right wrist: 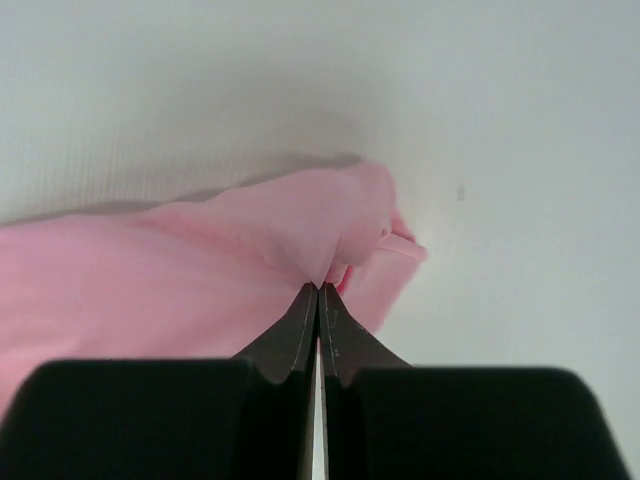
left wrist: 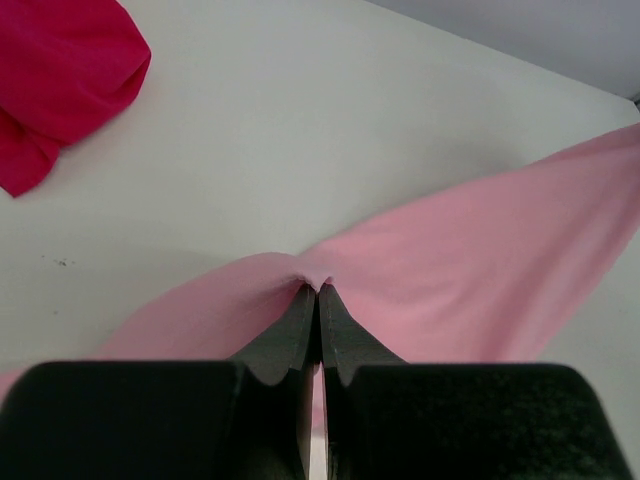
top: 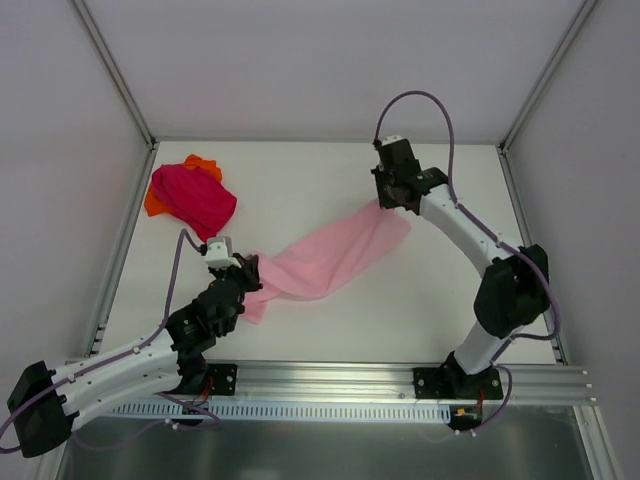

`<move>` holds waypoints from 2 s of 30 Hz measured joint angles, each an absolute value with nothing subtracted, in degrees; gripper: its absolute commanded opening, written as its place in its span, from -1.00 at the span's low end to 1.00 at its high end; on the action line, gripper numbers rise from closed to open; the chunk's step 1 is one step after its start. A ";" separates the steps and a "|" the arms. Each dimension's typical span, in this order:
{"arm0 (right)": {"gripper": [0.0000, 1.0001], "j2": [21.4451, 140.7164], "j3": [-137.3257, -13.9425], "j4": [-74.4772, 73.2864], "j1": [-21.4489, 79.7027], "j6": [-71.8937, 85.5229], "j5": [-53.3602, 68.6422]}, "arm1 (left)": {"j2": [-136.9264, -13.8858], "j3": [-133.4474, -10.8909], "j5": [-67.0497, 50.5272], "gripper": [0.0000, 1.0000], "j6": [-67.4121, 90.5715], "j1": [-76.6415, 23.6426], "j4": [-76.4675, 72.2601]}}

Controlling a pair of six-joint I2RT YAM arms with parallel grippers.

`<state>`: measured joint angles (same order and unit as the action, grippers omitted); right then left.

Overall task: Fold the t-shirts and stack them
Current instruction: Flatten out the tshirt

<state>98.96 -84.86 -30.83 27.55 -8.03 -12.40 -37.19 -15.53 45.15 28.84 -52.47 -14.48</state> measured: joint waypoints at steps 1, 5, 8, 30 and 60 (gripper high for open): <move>-0.98 96.68 -84.82 -30.81 27.59 -8.86 -14.52 | -37.28 -15.53 45.08 -1.00 28.84 -52.47 -14.55; -0.98 87.46 -81.28 -26.85 27.83 -12.08 -22.28 | -36.97 -15.64 44.99 -1.00 28.67 -52.47 -15.14; -0.98 79.33 -75.35 -22.37 28.34 -14.52 -28.49 | -36.97 -15.66 44.97 -1.00 28.60 -52.47 -15.44; 0.99 50.61 -48.84 -28.99 38.89 -3.33 -10.92 | -39.22 -15.66 42.57 -1.00 28.47 -52.47 -17.80; 0.73 92.33 -67.48 -31.57 25.26 3.44 -26.81 | -37.01 -15.05 40.99 -1.00 28.40 -52.47 -18.24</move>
<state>92.33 -67.48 -31.57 25.26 3.44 -26.81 -37.01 -15.05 40.99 28.40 -52.47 -18.24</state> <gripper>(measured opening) 0.866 0.010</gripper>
